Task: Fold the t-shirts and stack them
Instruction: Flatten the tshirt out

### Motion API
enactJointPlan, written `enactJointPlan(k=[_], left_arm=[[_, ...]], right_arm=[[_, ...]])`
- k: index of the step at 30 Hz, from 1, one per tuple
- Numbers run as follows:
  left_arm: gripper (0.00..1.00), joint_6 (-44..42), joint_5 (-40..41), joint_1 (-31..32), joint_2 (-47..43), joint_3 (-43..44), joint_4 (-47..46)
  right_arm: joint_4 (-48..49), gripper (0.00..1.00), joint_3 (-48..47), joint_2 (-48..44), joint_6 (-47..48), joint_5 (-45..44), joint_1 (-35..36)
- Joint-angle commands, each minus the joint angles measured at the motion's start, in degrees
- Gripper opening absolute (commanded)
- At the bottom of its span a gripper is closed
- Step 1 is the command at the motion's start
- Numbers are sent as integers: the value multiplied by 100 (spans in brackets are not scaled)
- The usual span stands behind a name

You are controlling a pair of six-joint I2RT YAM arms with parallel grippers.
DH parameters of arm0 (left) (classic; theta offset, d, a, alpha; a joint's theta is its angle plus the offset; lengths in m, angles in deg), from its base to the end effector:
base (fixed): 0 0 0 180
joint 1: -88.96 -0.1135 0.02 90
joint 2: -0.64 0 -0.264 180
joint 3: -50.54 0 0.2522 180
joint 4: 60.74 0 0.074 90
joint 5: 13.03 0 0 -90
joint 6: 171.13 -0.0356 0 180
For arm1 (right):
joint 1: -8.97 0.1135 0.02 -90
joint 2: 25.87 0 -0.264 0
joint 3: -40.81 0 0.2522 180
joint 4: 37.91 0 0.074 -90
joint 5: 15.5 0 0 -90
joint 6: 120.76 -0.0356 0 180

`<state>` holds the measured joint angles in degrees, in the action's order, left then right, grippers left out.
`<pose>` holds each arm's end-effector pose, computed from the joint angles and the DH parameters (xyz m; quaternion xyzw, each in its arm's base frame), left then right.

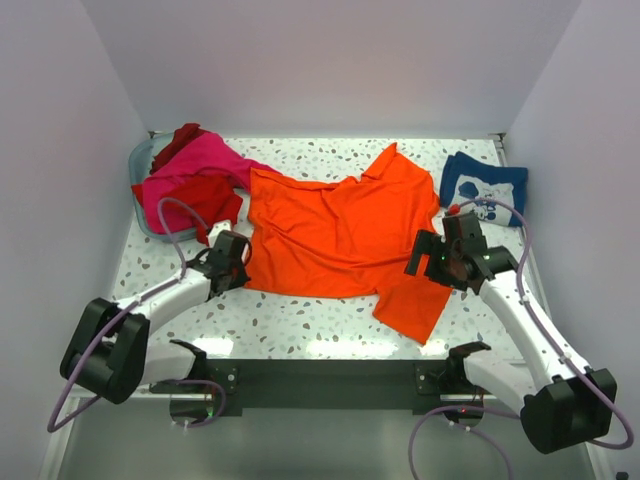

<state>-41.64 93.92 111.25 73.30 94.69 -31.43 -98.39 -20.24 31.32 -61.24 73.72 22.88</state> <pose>0.2079 -0.0740 0.1537 -0.1825 0.9335 -0.0192 0.3079 0.1835 0.0449 0.2608 0.1400 0.9476 0.1025 0.2684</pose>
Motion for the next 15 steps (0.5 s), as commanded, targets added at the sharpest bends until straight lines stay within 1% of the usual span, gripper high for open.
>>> enactJointPlan(k=[1,3,9,11,12,15], left_arm=[[0,24,45,-13,-462,54,246],[0,7,98,-13,-604,168,422],[0,-37,203,-22,-1061,414,817],[0,-64,247,-22,-1166,441,923],[0,-64,265,-31,-1210,450,949],[0,-90,379,-49,-1342,476,1037]], right_arm=[[-215,99,316,-199,-440,-265,-11],[-267,99,578,-243,-599,-300,-20],[-171,98,1334,-462,-1214,-2,-11],[-110,95,1485,-568,-1381,68,-11],[-101,91,1590,-664,-1417,60,-3],[-171,86,1784,-805,-1513,69,-3]])
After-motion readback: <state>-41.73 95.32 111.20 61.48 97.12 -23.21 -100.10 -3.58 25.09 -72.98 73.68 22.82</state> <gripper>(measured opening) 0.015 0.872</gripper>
